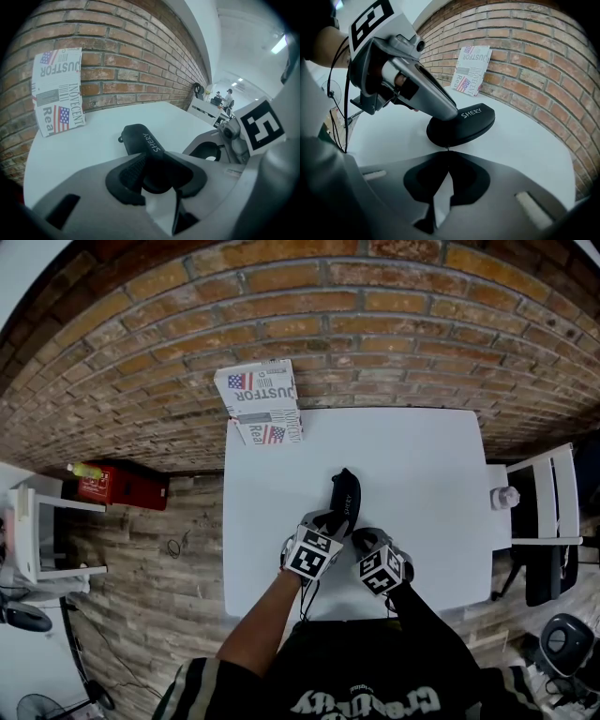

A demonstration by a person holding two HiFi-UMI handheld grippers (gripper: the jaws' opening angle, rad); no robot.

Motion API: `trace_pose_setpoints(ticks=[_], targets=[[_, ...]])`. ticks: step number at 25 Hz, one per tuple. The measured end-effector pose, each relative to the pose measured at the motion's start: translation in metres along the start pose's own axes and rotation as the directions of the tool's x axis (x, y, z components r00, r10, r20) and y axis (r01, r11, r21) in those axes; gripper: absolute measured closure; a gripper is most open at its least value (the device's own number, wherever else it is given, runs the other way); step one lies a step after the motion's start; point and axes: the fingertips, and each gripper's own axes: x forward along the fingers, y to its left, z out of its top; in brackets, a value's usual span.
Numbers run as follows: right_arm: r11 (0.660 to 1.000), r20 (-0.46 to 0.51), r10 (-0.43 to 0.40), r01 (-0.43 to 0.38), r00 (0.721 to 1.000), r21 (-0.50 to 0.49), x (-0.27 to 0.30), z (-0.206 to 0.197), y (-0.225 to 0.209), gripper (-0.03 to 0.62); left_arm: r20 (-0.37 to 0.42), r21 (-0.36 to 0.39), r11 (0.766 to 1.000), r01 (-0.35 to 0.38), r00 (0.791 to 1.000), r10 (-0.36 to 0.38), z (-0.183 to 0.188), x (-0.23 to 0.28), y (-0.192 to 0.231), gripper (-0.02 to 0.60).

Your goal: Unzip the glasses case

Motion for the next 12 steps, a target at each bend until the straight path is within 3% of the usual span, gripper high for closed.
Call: trace_pose_setpoints(ticks=[12], targets=[[0.999,-0.001,-0.019,0.019,1.0,-0.035,0.001,0.003,-0.02,0.579,-0.005,0.002,1.0,-0.006,1.0,0.006,0.001,0.001,0.0,0.458]])
